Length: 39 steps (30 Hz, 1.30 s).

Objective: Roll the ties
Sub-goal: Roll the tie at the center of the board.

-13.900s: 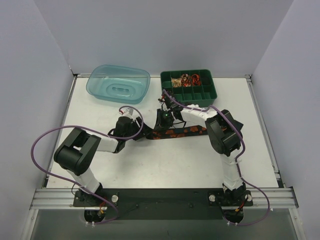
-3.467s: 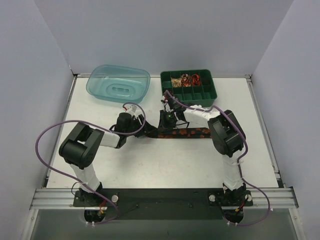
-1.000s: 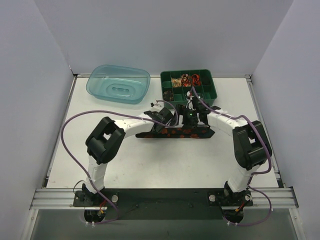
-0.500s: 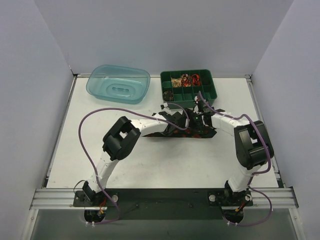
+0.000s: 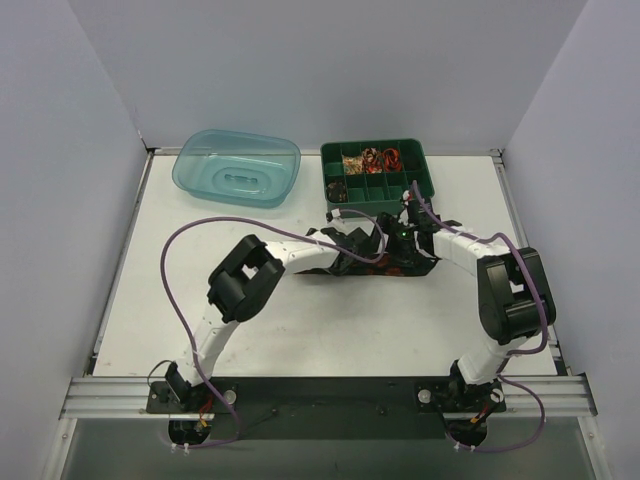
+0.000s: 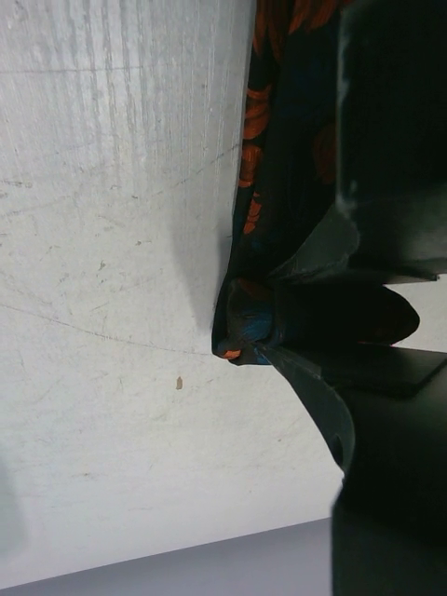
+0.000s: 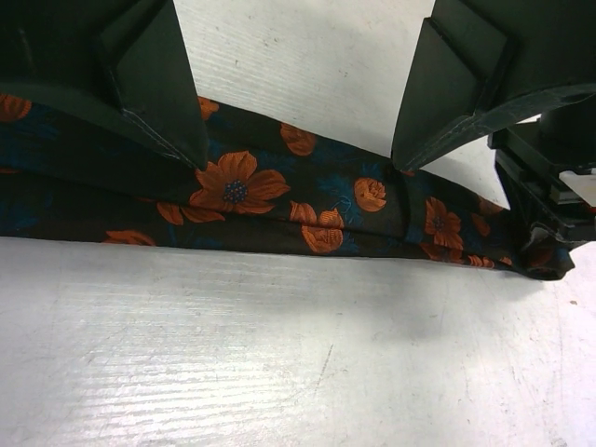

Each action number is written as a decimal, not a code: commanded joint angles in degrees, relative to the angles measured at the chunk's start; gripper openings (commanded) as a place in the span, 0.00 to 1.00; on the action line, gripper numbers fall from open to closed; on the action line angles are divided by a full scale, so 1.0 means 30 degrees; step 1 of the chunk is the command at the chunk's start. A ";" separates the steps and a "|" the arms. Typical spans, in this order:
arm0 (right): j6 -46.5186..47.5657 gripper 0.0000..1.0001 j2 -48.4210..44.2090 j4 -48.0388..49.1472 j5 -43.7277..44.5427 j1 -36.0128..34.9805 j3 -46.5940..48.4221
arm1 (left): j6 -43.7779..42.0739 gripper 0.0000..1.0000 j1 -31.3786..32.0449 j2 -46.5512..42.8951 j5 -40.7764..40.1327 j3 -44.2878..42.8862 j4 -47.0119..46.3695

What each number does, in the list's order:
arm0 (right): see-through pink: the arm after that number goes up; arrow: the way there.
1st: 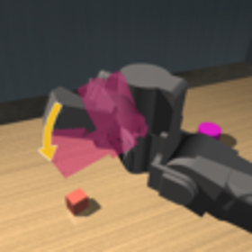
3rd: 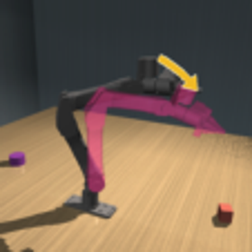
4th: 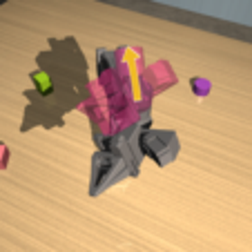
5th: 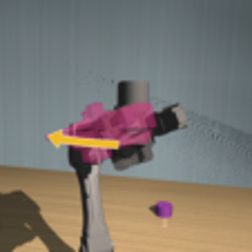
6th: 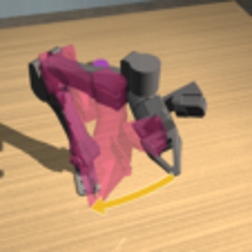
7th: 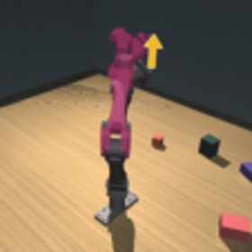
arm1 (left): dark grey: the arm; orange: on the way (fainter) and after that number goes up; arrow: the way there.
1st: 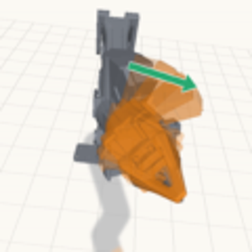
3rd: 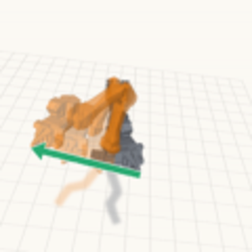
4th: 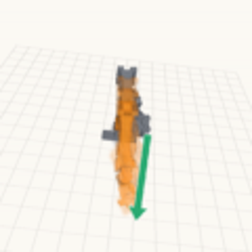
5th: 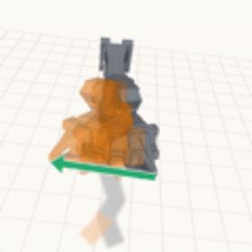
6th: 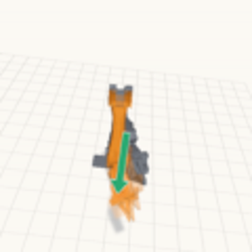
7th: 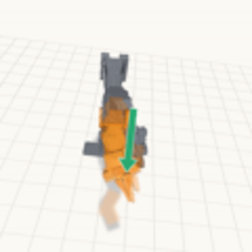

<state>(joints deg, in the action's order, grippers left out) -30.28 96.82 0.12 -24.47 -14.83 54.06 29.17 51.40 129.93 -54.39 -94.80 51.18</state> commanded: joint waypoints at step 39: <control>-0.0365 0.81 -0.0134 0.0897 -0.1716 -0.0066 0.0348 | 0.1292 0.24 0.0183 -0.4726 0.3895 0.3887 -0.4639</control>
<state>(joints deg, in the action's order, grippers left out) -31.42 96.84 2.42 -28.03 -14.68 53.98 31.99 52.10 117.14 -40.91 -81.58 33.80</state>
